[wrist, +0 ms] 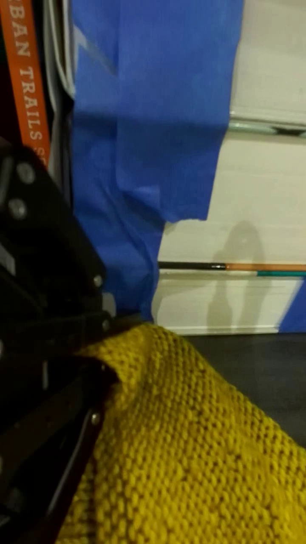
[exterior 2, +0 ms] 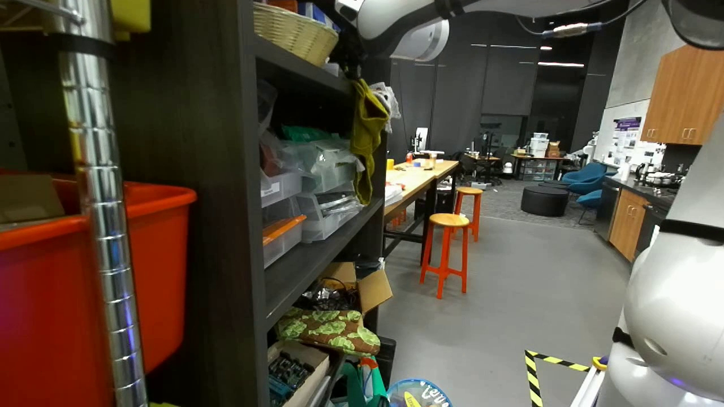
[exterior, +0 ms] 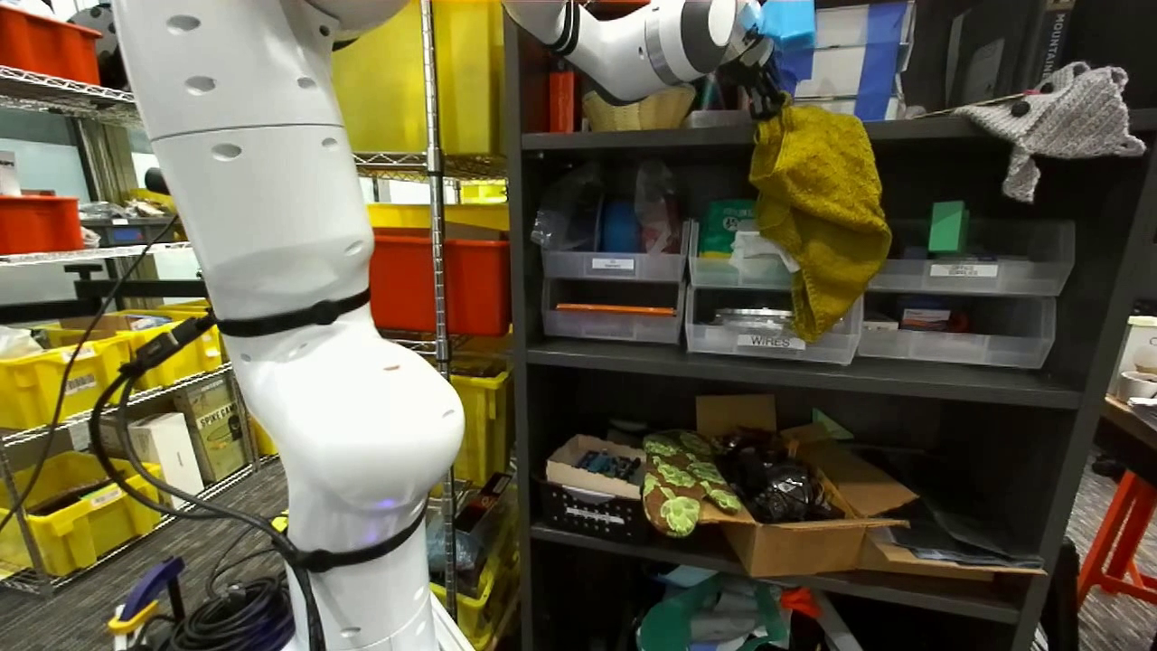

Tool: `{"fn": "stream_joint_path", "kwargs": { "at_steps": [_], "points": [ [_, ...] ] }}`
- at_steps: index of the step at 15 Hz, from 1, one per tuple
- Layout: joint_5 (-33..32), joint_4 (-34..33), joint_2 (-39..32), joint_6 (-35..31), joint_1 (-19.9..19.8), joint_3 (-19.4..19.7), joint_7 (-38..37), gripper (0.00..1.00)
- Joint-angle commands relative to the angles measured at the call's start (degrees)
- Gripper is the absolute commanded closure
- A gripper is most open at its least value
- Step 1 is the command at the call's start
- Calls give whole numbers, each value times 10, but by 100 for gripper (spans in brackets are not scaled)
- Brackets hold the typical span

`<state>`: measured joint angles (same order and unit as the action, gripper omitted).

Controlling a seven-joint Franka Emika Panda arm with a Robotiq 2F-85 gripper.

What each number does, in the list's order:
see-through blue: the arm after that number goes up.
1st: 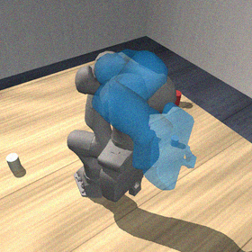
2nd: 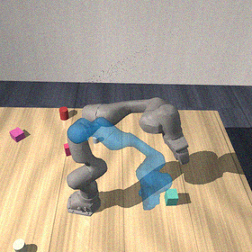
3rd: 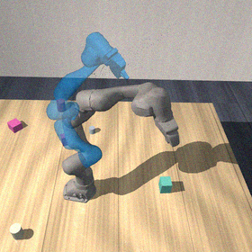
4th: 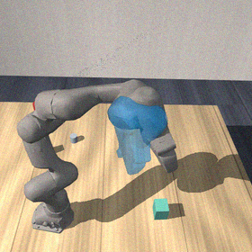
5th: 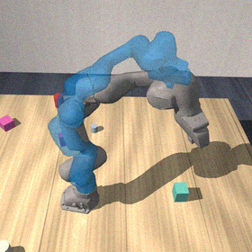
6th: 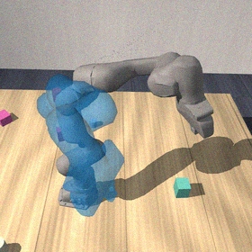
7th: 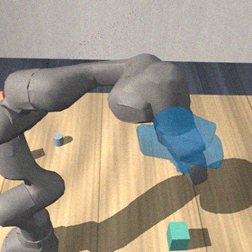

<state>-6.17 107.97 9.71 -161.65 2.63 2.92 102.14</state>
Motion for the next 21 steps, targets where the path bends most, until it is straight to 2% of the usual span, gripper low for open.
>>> {"fn": "stream_joint_path", "kwargs": {
  "at_steps": [1, 7, 13, 16, 19, 20, 21],
  "points": [
    [24, -13, 2, 4, 6, 5, 4, 99],
    [81, -85, -28, 20, -5, 26, -9, 99],
    [103, -166, -80, 71, -19, 48, -28, 99],
    [119, -228, -123, 110, -30, 62, -51, 99],
    [151, -294, -164, 146, -47, 76, -72, 99],
    [159, -318, -177, 160, -75, 59, -82, 99],
    [167, -337, -188, 172, -86, 58, -88, 99]
  ]
}}
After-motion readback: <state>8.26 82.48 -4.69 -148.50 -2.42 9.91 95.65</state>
